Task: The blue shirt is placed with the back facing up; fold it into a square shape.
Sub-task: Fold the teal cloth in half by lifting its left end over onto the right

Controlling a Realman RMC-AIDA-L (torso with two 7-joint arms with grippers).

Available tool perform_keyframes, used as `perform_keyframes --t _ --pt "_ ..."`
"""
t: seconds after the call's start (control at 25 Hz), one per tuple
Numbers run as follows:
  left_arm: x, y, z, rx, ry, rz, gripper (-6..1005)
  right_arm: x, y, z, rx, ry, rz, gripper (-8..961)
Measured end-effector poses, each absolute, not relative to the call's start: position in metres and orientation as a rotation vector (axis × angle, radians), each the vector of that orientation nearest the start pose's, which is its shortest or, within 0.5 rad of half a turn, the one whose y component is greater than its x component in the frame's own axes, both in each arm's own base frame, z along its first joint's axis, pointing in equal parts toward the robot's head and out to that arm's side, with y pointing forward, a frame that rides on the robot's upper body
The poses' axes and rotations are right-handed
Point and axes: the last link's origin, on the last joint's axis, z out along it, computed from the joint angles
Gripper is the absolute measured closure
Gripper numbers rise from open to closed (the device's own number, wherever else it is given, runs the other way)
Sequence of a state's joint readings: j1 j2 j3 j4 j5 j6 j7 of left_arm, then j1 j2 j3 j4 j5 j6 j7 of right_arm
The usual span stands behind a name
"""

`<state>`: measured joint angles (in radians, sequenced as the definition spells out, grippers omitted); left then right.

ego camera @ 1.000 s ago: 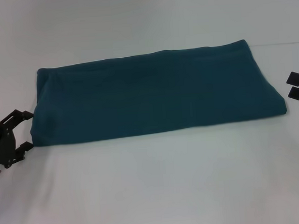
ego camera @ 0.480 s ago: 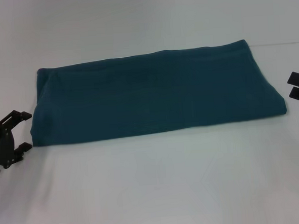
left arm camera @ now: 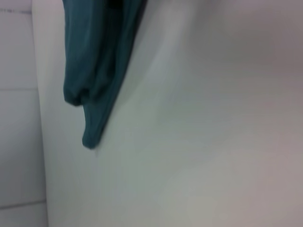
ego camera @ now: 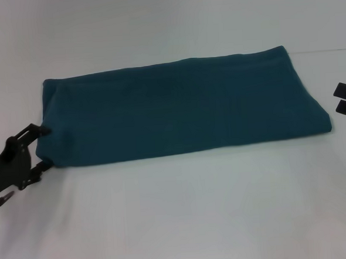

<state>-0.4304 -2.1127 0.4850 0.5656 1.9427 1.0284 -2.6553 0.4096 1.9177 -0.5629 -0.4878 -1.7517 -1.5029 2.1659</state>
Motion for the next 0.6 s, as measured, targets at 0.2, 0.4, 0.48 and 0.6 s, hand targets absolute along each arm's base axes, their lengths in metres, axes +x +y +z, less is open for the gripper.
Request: perform_keyframes --t 0.2,0.4,0.48,0.6 --pt "-0.346 0.351 0.009 1.53 2.842 1.371 134 0.332 0.321 0.076 -1.927 1.797 1.171 266" --pt "-0.335 0.36 0.015 1.607 2.769 1.391 138 0.332 0.321 0.076 -1.927 1.797 1.171 266" --pt "-0.334 0.361 0.018 1.618 2.757 1.402 140 0.332 0.321 0.076 -1.927 1.797 1.171 266" --pt "-0.337 0.357 0.018 1.6 2.768 1.4 142 0.332 0.321 0.076 -1.926 1.797 1.171 266"
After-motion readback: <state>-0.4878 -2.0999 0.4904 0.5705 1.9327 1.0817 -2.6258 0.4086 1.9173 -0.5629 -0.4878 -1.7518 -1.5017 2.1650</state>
